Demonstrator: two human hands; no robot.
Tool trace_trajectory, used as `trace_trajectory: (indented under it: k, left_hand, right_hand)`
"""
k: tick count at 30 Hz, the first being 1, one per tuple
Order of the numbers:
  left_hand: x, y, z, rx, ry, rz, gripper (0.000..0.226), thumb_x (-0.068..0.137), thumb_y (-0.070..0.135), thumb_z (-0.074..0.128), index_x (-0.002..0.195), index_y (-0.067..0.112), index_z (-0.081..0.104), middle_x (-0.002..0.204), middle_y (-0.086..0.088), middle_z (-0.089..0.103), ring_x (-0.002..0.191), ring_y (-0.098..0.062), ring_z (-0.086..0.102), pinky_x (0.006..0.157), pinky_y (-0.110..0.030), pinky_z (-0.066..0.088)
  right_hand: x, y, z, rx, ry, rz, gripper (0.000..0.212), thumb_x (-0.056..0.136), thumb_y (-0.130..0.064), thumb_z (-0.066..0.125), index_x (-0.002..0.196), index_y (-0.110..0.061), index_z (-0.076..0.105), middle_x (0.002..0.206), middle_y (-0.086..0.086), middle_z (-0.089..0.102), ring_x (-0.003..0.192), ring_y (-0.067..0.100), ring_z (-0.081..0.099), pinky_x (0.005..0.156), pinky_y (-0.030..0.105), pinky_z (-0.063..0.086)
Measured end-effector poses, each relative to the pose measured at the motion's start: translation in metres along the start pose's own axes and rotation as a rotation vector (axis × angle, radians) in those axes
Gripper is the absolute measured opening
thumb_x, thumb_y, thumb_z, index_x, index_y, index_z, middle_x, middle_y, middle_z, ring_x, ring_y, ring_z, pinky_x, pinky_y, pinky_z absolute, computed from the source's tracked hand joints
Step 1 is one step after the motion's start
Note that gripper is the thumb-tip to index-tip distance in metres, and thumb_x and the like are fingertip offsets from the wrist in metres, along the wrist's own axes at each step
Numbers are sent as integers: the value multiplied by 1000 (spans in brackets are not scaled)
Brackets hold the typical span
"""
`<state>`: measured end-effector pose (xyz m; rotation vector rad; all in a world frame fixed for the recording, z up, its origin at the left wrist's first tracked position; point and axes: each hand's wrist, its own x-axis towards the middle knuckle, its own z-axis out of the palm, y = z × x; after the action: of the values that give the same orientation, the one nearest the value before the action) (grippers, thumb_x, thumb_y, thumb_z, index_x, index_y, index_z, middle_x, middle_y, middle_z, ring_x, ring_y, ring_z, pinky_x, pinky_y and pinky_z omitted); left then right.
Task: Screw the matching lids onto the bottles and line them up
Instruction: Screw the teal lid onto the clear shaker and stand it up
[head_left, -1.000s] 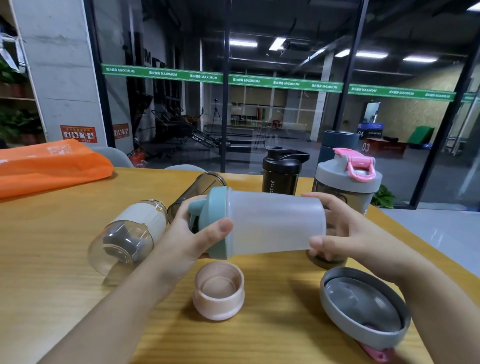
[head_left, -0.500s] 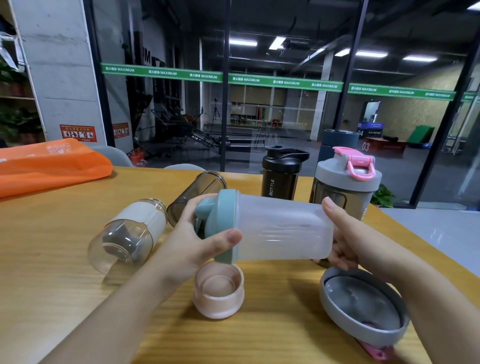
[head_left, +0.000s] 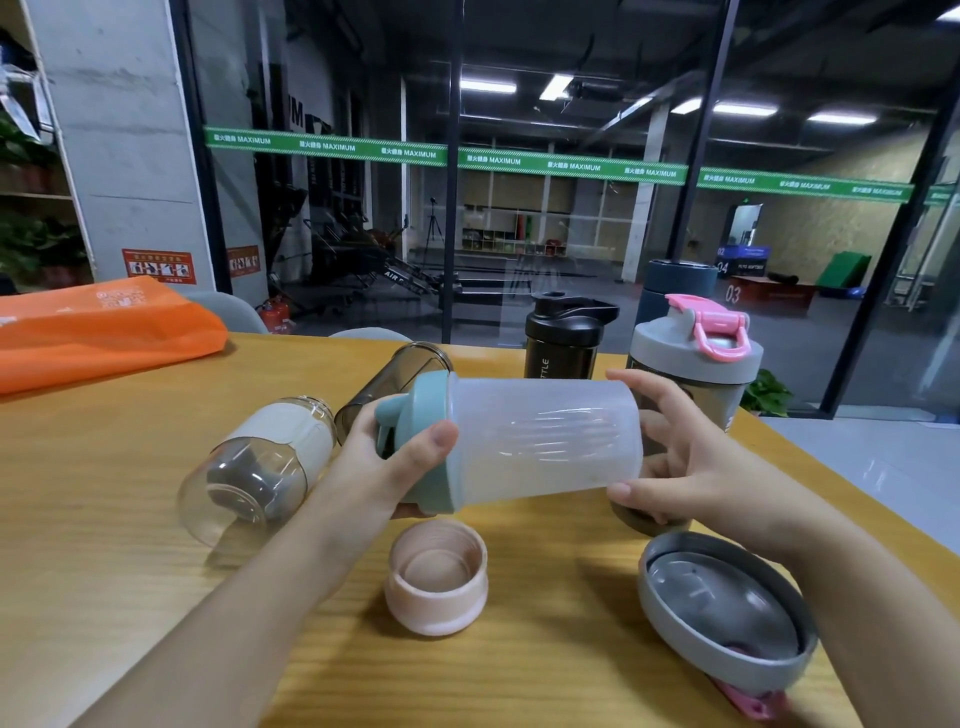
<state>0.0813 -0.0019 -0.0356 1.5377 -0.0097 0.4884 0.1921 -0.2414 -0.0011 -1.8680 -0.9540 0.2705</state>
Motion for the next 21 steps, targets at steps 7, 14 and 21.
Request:
trace_trajectory:
  k: [7,14,21]
  left_hand:
    - [-2,2,0,-4,-24,-1,101,22,72,80,111,36,50,106,3,65,81,-5,69,59,-19,53]
    - [-2,-1,1,-3,-76,50,98,23,67,84,112,43,51,100,12,70,93,-8,68,69,-24,54]
    - [-1,-1,1,14,-49,55,97,24,70,82,112,42,51,100,11,69,93,-8,67,69,-24,54]
  right_hand:
    - [-5,-4,0,-16,43,38,72,58,-58,65,124,-35,45,65,-11,63,46,8,41,47,20,34]
    - [0,-5,4,-36,79,185,74,70,-72,50,89,0,55,38,-6,45,32,5,31,37,12,28]
    - [-1,0,5,-84,60,157,78,58,-86,44,107,-26,58,55,0,58,41,8,46,49,23,35]
